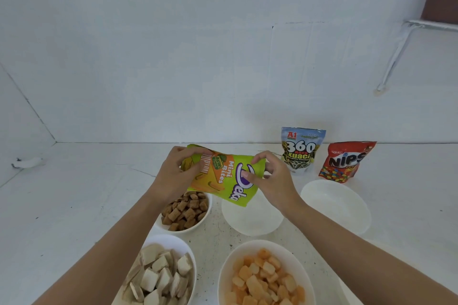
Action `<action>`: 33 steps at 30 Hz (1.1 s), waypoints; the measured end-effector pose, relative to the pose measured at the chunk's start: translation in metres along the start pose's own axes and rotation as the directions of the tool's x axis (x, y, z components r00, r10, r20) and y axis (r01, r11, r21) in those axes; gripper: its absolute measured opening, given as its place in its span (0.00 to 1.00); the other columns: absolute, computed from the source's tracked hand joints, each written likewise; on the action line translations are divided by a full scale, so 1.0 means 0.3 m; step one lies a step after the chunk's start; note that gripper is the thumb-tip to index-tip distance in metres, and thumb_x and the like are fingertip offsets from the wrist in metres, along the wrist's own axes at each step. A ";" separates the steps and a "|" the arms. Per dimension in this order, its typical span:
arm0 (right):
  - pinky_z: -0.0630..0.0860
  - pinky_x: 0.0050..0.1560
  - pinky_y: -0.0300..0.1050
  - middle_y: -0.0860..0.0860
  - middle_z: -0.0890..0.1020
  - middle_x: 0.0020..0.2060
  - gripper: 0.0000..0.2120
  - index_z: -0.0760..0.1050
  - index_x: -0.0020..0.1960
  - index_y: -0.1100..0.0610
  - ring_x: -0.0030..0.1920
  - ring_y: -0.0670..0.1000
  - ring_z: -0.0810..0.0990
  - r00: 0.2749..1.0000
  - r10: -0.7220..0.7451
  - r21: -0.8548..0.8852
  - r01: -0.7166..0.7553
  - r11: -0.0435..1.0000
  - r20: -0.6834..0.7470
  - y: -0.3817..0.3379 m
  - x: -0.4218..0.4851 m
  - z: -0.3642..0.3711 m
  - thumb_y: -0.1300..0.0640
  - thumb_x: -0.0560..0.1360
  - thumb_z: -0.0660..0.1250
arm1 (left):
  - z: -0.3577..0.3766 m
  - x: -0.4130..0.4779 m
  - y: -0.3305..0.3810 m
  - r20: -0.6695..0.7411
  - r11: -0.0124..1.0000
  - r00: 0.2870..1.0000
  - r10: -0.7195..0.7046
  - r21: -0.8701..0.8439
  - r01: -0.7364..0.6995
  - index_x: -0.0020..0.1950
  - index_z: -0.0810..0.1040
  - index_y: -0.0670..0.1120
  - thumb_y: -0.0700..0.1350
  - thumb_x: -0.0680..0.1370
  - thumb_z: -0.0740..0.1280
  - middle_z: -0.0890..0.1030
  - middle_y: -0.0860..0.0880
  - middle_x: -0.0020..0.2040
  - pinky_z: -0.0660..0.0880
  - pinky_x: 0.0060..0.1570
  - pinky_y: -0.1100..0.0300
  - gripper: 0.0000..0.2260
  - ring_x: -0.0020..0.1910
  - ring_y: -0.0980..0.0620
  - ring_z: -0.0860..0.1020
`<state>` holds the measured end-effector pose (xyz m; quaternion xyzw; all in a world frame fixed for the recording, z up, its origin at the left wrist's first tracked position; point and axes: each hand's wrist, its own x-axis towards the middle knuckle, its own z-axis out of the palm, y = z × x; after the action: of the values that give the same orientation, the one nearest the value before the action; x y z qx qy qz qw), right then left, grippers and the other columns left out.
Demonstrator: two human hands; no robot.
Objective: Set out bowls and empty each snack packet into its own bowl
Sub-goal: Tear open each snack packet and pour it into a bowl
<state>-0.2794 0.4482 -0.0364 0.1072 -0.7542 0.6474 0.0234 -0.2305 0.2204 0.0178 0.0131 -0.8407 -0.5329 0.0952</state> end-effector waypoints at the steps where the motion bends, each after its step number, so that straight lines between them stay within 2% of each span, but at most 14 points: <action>1: 0.78 0.40 0.51 0.54 0.86 0.41 0.15 0.73 0.42 0.45 0.45 0.56 0.86 1.000 0.013 -0.005 -0.013 1.000 -0.001 0.010 -0.003 0.003 0.58 0.70 0.78 | 0.003 0.001 -0.001 0.002 1.000 1.000 0.002 0.010 -0.002 0.53 0.83 0.62 0.42 0.81 0.66 0.73 0.49 0.58 0.75 0.52 0.61 0.14 0.59 0.57 0.74; 3: 0.80 0.38 0.51 0.55 0.86 0.41 0.15 0.72 0.42 0.45 0.45 0.56 0.86 0.999 0.038 -0.007 -0.038 0.999 0.003 0.024 -0.010 0.010 0.56 0.70 0.78 | 0.010 0.004 -0.004 0.007 1.000 1.000 -0.007 0.018 0.007 0.54 0.83 0.62 0.42 0.81 0.66 0.72 0.48 0.58 0.75 0.56 0.59 0.14 0.60 0.55 0.74; 5: 0.82 0.42 0.59 0.55 0.86 0.41 0.15 0.72 0.43 0.44 0.46 0.57 0.85 0.998 0.058 -0.009 -0.058 0.998 0.001 0.039 -0.016 0.019 0.55 0.71 0.78 | 0.018 0.007 -0.007 0.015 1.000 1.000 -0.018 0.019 0.018 0.55 0.83 0.62 0.42 0.81 0.65 0.71 0.48 0.59 0.75 0.57 0.58 0.14 0.60 0.55 0.73; 8: 0.81 0.45 0.64 0.56 0.86 0.42 0.15 0.71 0.43 0.44 0.46 0.58 0.85 0.997 0.078 0.000 -0.078 0.997 -0.001 0.050 -0.017 0.027 0.54 0.71 0.77 | 0.021 0.014 -0.003 0.031 0.999 0.999 -0.016 0.034 0.015 0.56 0.82 0.62 0.43 0.82 0.64 0.71 0.48 0.58 0.73 0.53 0.63 0.14 0.59 0.57 0.72; 13: 0.79 0.48 0.67 0.56 0.85 0.43 0.15 0.71 0.46 0.46 0.48 0.60 0.84 1.000 0.029 0.012 -0.029 1.000 -0.002 0.032 0.001 0.033 0.48 0.68 0.77 | 0.001 0.029 0.019 0.018 0.999 1.000 0.018 0.027 -0.018 0.53 0.82 0.65 0.44 0.81 0.65 0.71 0.48 0.58 0.73 0.54 0.62 0.15 0.59 0.57 0.73; 19: 0.77 0.54 0.66 0.56 0.85 0.42 0.17 0.71 0.47 0.45 0.48 0.60 0.83 0.998 -0.061 -0.009 0.061 0.998 -0.025 -0.024 0.020 0.031 0.42 0.66 0.75 | -0.027 0.047 0.075 -0.034 0.995 0.995 0.096 0.032 -0.095 0.53 0.82 0.64 0.43 0.81 0.65 0.71 0.48 0.57 0.72 0.52 0.64 0.14 0.56 0.62 0.73; 24: 0.78 0.52 0.62 0.54 0.84 0.40 0.13 0.70 0.48 0.47 0.47 0.59 0.83 0.993 -0.113 -0.009 0.113 0.994 -0.036 -0.067 0.024 0.016 0.52 0.72 0.75 | -0.038 0.048 0.112 -0.067 0.986 0.985 0.160 0.068 -0.155 0.54 0.82 0.64 0.44 0.81 0.65 0.72 0.48 0.56 0.71 0.51 0.66 0.13 0.54 0.64 0.73; 27: 0.77 0.50 0.59 0.49 0.83 0.39 0.13 0.70 0.49 0.47 0.48 0.57 0.83 0.991 -0.129 -0.018 0.128 0.992 -0.046 -0.073 0.020 0.018 0.52 0.73 0.75 | -0.027 0.039 0.106 -0.102 0.979 0.976 0.193 0.087 -0.185 0.55 0.81 0.62 0.44 0.81 0.65 0.71 0.48 0.56 0.71 0.48 0.71 0.13 0.52 0.66 0.73; 29: 0.75 0.45 0.53 0.41 0.79 0.33 0.12 0.70 0.49 0.48 0.42 0.49 0.81 0.991 -0.114 -0.029 0.112 0.993 -0.064 -0.058 0.010 0.024 0.52 0.74 0.74 | -0.012 0.028 0.091 -0.108 0.977 0.974 0.200 0.103 -0.189 0.56 0.81 0.61 0.45 0.82 0.65 0.72 0.49 0.55 0.71 0.47 0.72 0.12 0.52 0.66 0.74; 30: 0.73 0.41 0.50 0.39 0.75 0.30 0.11 0.70 0.49 0.49 0.38 0.47 0.77 0.992 -0.095 -0.038 0.093 0.995 -0.078 -0.048 0.002 0.027 0.51 0.75 0.73 | -0.004 0.023 0.082 -0.101 0.974 0.974 0.205 0.120 -0.192 0.56 0.81 0.61 0.45 0.82 0.65 0.74 0.49 0.55 0.71 0.49 0.69 0.11 0.52 0.65 0.75; 31: 0.71 0.39 0.49 0.42 0.73 0.30 0.12 0.70 0.49 0.49 0.36 0.48 0.75 0.994 -0.071 -0.037 0.068 0.997 -0.088 -0.036 -0.007 0.029 0.48 0.75 0.72 | 0.004 0.019 0.073 -0.087 0.970 0.974 0.210 0.140 -0.197 0.57 0.81 0.62 0.45 0.82 0.65 0.75 0.50 0.54 0.72 0.51 0.66 0.11 0.53 0.62 0.75; 33: 0.70 0.36 0.51 0.55 0.76 0.34 0.15 0.68 0.48 0.48 0.37 0.56 0.76 0.997 -0.012 -0.040 0.009 0.999 -0.073 -0.010 -0.020 0.032 0.42 0.74 0.71 | 0.018 0.015 0.061 -0.039 0.962 0.976 0.213 0.182 -0.203 0.57 0.80 0.63 0.46 0.81 0.65 0.76 0.51 0.53 0.73 0.52 0.61 0.11 0.54 0.59 0.76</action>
<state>-0.2718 0.4391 -0.0360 0.0870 -0.7651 0.6356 0.0563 -0.2344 0.2326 0.0327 -0.0513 -0.8782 -0.4427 0.1737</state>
